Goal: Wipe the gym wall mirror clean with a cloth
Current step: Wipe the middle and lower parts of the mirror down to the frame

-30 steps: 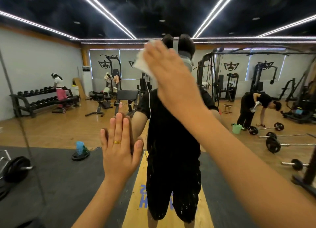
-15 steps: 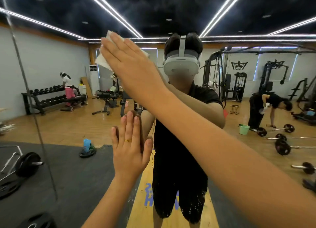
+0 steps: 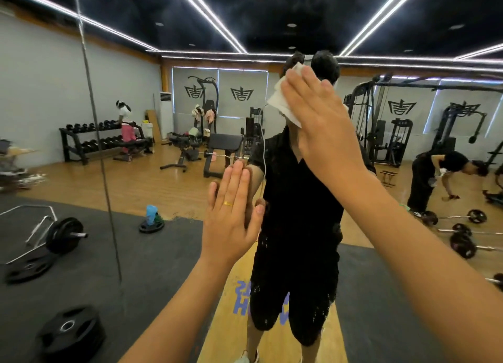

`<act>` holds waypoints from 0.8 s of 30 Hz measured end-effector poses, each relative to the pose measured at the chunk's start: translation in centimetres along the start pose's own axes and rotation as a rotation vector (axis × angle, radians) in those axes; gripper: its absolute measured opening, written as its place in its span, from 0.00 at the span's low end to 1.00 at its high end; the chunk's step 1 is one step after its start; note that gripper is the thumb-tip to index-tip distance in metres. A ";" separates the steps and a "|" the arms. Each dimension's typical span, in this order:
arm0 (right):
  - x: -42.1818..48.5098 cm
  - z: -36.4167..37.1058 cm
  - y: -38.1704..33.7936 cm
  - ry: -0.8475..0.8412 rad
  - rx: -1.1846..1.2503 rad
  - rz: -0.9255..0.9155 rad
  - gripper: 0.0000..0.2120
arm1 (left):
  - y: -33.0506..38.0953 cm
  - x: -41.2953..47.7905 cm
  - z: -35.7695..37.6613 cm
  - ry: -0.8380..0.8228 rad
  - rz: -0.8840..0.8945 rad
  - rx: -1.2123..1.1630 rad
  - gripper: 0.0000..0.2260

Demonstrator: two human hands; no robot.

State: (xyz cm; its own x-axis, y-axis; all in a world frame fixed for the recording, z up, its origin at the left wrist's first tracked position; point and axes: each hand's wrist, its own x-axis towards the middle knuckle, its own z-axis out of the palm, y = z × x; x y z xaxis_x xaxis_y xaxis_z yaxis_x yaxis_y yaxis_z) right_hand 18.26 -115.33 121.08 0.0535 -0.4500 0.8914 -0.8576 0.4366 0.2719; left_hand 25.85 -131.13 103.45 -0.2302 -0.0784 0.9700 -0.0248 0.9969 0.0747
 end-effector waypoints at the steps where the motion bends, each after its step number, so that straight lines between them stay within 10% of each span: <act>1: -0.1 -0.1 0.1 -0.002 0.002 -0.002 0.31 | -0.6 -0.1 -0.9 -0.008 -0.011 -0.056 0.30; 20: -8.3 3.4 -2.3 -0.238 -0.138 -0.405 0.30 | -9.4 -1.2 -1.7 0.107 -0.126 0.158 0.30; 24: -0.2 1.9 -2.2 -0.116 -0.140 -0.238 0.36 | -9.6 -1.2 -1.6 0.104 -0.120 0.171 0.29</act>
State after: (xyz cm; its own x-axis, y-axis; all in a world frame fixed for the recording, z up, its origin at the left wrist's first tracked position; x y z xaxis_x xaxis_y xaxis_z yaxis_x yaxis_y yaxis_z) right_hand 19.19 -117.68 119.56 0.1792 -0.6348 0.7516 -0.7486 0.4078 0.5228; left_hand 27.93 -140.60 101.93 -0.1144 -0.1864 0.9758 -0.2122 0.9642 0.1593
